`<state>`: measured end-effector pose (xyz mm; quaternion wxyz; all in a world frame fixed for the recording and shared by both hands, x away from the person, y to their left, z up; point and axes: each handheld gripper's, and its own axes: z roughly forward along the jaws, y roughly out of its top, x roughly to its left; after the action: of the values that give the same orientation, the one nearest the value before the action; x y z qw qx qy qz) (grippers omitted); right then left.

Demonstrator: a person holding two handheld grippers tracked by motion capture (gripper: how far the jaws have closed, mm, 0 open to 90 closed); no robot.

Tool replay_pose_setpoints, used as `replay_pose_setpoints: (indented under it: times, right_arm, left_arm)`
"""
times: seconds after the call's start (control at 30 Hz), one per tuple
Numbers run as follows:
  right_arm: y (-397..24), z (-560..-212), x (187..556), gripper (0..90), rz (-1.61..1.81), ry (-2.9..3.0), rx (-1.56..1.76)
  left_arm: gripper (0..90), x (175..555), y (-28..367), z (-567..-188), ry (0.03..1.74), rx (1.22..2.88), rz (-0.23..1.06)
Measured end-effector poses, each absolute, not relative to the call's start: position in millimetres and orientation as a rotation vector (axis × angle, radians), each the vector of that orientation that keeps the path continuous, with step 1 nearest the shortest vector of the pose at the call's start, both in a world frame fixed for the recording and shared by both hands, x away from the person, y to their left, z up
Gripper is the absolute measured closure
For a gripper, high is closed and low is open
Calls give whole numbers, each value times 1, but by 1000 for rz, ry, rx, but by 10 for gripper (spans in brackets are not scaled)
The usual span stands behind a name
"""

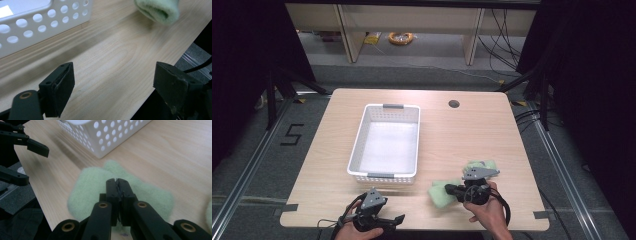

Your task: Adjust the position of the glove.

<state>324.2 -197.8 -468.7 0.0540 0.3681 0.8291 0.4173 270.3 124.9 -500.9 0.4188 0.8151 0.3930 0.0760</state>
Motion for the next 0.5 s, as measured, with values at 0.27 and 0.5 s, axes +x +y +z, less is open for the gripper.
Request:
replay_pose_setpoints:
  times: [0.27,0.5]
  right_arm:
    - [-198,-486,320,878,1220,2528,1168]
    - [-199,-486,320,717,1217,2532,1187]
  left_arm:
    - [168,270,123,-502,972,2058,188]
    - [168,268,116,-504,955,2056,188]
